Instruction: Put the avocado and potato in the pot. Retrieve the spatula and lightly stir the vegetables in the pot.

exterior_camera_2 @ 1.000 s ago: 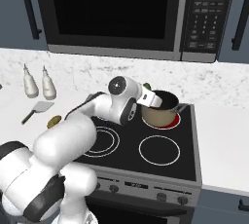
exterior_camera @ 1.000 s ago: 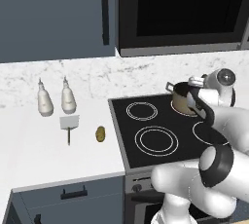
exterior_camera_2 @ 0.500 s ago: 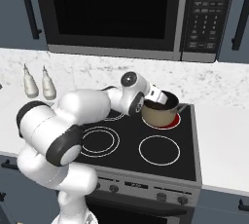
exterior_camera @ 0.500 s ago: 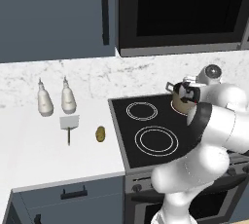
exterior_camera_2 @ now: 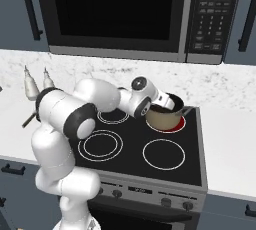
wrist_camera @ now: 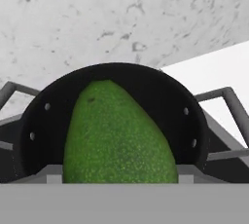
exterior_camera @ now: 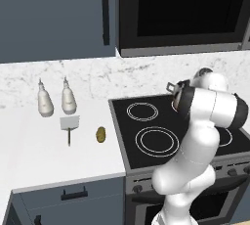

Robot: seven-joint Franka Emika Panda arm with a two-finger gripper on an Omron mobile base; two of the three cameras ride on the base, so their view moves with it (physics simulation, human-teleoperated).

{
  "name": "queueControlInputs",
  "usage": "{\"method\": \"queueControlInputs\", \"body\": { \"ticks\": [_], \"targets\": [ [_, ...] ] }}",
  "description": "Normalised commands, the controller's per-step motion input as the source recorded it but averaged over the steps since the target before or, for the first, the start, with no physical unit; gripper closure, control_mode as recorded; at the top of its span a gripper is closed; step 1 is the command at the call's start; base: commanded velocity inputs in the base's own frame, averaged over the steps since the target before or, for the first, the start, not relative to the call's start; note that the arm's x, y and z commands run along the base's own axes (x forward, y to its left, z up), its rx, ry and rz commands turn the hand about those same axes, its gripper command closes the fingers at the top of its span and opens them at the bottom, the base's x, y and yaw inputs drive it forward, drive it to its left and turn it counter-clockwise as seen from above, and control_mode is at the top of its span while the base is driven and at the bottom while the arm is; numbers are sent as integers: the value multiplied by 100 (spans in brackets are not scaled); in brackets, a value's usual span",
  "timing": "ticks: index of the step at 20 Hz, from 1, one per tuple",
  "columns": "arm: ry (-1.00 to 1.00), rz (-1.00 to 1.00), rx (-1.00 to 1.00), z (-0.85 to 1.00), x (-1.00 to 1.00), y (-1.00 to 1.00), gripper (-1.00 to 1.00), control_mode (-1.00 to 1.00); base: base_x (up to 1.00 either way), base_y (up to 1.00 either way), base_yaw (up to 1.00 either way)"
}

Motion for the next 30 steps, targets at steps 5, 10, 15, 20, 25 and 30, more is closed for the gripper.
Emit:
{"method": "queueControlInputs", "body": {
  "ticks": [5, 10, 15, 20, 25, 30],
  "targets": [
    [6, 3, 0, -33, 31, -8, 100, -100, 0, 0, 0],
    [5, 4, 0, -14, 17, -1, -100, -100, 0, 0, 0],
    [0, 5, 0, 0, 1, -1, -100, -100, 0, 0, 0],
    [0, 1, 0, 28, -1, 0, -100, -100, 0, 0, 0],
    [-6, 2, 0, 73, -33, 9, -100, -100, 0, 0, 0],
    [-7, 2, 0, 88, -62, 58, -100, -100, 0, 0, 0]
  ]
}}
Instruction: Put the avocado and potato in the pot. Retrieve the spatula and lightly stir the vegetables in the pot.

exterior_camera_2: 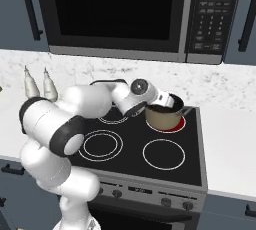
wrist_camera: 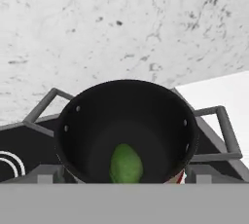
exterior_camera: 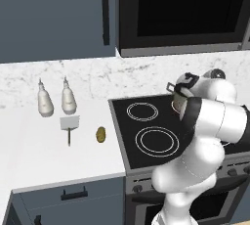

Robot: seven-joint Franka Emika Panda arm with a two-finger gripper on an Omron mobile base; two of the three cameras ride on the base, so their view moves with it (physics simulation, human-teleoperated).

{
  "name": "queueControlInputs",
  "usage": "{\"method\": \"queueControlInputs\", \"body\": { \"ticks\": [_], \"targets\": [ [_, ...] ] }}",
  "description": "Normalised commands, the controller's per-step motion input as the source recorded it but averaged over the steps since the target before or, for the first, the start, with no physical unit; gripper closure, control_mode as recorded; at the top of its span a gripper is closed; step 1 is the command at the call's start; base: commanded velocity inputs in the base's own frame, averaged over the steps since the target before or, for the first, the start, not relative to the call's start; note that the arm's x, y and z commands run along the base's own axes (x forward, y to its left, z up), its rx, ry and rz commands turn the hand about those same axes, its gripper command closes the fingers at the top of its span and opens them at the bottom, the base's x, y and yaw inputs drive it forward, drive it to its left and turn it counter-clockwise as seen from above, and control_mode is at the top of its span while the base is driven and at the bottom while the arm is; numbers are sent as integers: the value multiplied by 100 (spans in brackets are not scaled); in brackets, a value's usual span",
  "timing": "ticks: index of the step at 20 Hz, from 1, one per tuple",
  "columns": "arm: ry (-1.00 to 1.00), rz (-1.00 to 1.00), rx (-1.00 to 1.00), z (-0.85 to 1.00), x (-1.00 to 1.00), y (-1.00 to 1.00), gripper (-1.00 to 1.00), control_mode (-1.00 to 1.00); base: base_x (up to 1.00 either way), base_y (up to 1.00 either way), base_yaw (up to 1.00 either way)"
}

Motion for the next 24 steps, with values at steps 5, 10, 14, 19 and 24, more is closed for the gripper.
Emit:
{"method": "queueControlInputs", "body": {
  "ticks": [5, 10, 14, 19, 24],
  "targets": [
    [0, 0, 0, 65, -75, 94, -100, -100, 0, 0, 0],
    [4, 0, 0, 72, -76, 100, -100, -100, 0, 0, 0],
    [17, 5, 4, 68, -63, 100, -100, -100, 0, 0, 0],
    [27, 10, 10, 23, -44, 100, -100, -100, 0, 0, 0],
    [31, 8, 9, 0, -17, 100, -100, -100, 0, 0, 0]
  ]
}}
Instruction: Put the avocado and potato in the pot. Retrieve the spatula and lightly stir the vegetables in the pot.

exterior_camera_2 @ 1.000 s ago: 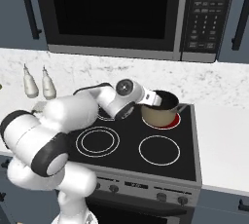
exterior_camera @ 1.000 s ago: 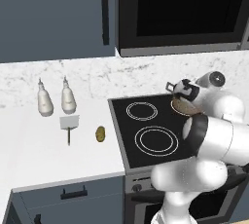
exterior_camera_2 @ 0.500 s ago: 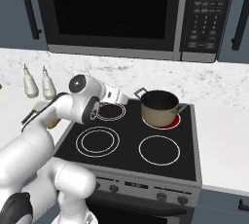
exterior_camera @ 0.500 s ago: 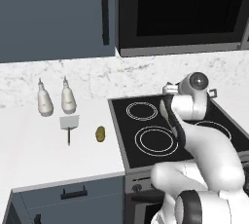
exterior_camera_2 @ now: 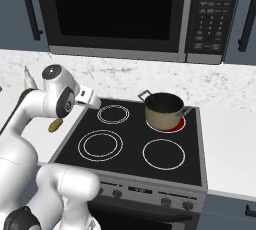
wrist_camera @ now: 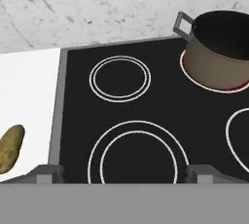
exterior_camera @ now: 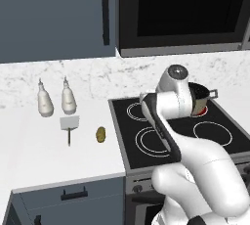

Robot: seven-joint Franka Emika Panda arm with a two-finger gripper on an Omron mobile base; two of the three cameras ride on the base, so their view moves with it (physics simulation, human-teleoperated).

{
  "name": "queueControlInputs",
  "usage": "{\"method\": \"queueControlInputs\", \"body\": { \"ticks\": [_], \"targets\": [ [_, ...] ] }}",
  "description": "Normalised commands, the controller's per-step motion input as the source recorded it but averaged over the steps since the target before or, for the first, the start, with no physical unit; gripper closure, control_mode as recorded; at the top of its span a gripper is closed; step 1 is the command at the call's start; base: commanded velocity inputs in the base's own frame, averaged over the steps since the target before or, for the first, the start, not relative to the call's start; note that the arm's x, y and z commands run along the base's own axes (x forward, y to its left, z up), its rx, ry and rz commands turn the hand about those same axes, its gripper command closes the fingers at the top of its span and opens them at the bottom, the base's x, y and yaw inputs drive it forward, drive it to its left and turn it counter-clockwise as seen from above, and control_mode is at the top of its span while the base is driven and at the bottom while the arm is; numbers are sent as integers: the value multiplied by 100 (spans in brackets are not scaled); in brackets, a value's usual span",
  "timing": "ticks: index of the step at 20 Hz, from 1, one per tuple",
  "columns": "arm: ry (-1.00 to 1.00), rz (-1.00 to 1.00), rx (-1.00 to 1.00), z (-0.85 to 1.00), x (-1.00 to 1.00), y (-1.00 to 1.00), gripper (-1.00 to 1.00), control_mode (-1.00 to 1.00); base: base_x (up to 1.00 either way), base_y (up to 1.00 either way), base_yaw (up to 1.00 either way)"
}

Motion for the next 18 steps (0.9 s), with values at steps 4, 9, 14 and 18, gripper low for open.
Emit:
{"method": "queueControlInputs", "body": {
  "ticks": [4, 9, 14, 18],
  "targets": [
    [30, 8, 4, -6, -8, 100, -100, -100, 0, 0, 0],
    [27, 7, 0, -34, -1, 100, -100, -100, 0, 0, 0],
    [21, 4, 0, -50, 0, 93, -100, -100, 0, 0, 0],
    [8, 0, -1, -58, 0, 73, -100, -100, 0, 0, 0]
  ]
}}
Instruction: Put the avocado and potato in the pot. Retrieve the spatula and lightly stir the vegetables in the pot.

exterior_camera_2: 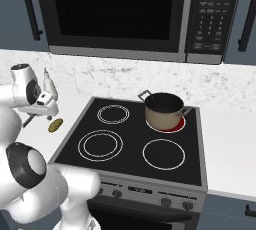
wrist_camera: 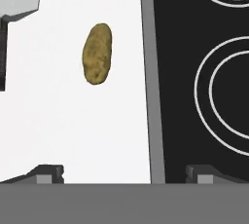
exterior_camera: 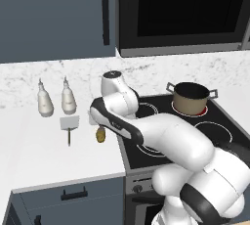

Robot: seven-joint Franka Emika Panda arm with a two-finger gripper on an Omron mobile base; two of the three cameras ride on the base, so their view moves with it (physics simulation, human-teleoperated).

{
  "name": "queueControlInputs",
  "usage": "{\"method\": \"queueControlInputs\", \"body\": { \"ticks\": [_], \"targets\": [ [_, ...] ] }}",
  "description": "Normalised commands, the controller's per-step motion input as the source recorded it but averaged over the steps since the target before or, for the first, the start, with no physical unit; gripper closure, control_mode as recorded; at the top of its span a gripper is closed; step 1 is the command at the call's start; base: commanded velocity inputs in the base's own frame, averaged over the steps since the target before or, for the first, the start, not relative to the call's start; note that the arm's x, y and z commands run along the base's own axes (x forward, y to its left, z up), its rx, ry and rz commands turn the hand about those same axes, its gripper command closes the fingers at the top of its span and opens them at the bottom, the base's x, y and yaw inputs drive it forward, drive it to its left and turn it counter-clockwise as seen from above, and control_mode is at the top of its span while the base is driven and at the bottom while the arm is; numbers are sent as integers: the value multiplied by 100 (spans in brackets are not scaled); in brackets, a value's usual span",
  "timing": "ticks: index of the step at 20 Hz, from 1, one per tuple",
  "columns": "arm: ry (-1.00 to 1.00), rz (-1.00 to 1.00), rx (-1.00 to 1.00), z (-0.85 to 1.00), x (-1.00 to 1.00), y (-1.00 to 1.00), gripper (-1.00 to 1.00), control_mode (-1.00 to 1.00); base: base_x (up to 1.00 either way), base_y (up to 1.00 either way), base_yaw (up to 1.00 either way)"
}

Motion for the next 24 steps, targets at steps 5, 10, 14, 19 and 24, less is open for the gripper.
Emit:
{"method": "queueControlInputs", "body": {
  "ticks": [5, 10, 14, 19, 24],
  "targets": [
    [1, 0, -5, -53, 13, 36, -100, -100, 0, 0, 0],
    [0, 0, -7, -36, 25, 1, -100, -100, 0, 0, 0],
    [0, -2, -6, -28, 39, 0, -100, -100, 0, 0, 0],
    [0, 0, -1, -22, 50, 0, -100, -100, 0, 0, 0],
    [0, 0, 0, -23, 50, 0, -100, -100, 0, 0, 0]
  ]
}}
